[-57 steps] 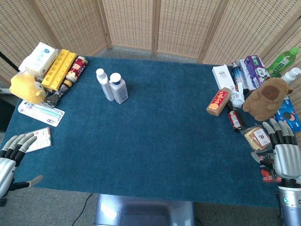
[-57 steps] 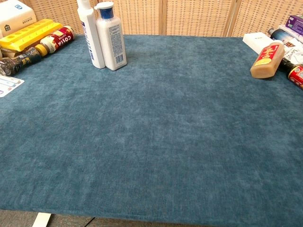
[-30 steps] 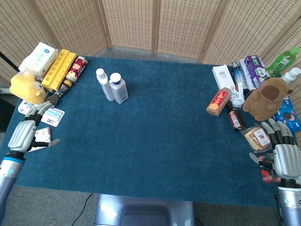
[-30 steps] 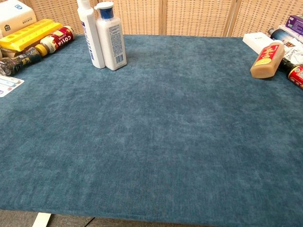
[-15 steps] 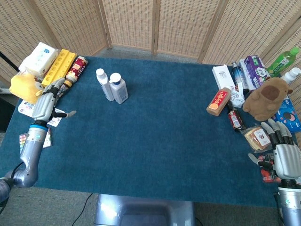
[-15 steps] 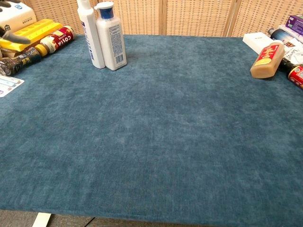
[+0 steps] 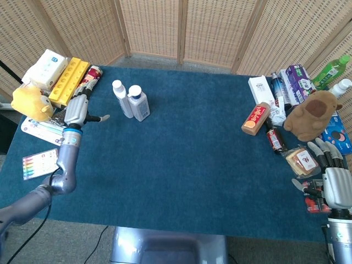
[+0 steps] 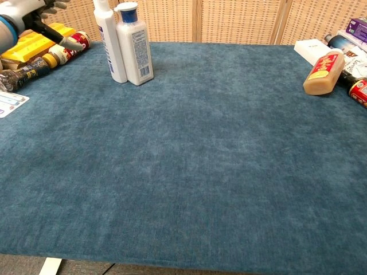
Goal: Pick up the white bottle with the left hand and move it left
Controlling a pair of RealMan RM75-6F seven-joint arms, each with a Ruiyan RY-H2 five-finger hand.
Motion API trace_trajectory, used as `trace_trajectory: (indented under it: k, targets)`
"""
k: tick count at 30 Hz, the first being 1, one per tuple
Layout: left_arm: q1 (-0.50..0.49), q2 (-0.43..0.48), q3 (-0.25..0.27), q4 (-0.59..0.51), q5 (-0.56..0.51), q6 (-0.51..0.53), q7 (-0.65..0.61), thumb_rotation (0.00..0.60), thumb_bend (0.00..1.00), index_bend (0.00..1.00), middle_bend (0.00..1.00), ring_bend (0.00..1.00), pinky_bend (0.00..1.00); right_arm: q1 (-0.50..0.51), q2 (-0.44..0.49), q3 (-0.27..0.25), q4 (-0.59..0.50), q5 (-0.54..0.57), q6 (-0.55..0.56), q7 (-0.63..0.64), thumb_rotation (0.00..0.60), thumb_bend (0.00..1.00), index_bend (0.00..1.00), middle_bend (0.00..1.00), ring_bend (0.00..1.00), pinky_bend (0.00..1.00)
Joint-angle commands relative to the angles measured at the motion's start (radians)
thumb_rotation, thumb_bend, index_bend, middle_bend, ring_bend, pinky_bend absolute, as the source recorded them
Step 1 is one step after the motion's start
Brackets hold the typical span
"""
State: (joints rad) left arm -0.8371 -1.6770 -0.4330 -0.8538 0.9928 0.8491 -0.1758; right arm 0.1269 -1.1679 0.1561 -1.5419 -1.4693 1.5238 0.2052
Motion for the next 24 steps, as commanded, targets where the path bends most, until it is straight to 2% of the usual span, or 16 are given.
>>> trace_trajectory:
  k: [1, 8, 14, 24]
  targets:
    - [-0.071, -0.099, -0.025, 0.141, -0.006, -0.03, -0.044, 0.6, 0.0, 0.0, 0.0, 0.0, 0.0, 0.001, 0.003, 0.0, 0.0, 0.004, -0.007, 0.007, 0.6, 0.0, 0.13, 0.03, 0.0, 0.0]
    - [-0.149, -0.222, -0.051, 0.343, 0.008, -0.047, -0.148, 0.6, 0.0, 0.0, 0.0, 0.0, 0.0, 0.003, 0.007, -0.001, -0.002, 0.009, -0.018, 0.013, 0.6, 0.0, 0.13, 0.04, 0.0, 0.01]
    - [-0.208, -0.293, -0.057, 0.476, 0.03, -0.062, -0.225, 0.6, 0.0, 0.0, 0.0, 0.0, 0.0, 0.003, 0.011, -0.002, -0.002, 0.008, -0.022, 0.019, 0.6, 0.0, 0.13, 0.04, 0.0, 0.01]
    - [-0.275, -0.365, -0.056, 0.608, 0.047, -0.114, -0.28, 0.6, 0.0, 0.0, 0.0, 0.0, 0.0, 0.004, 0.012, 0.002, -0.003, 0.017, -0.026, 0.022, 0.6, 0.0, 0.13, 0.04, 0.0, 0.01]
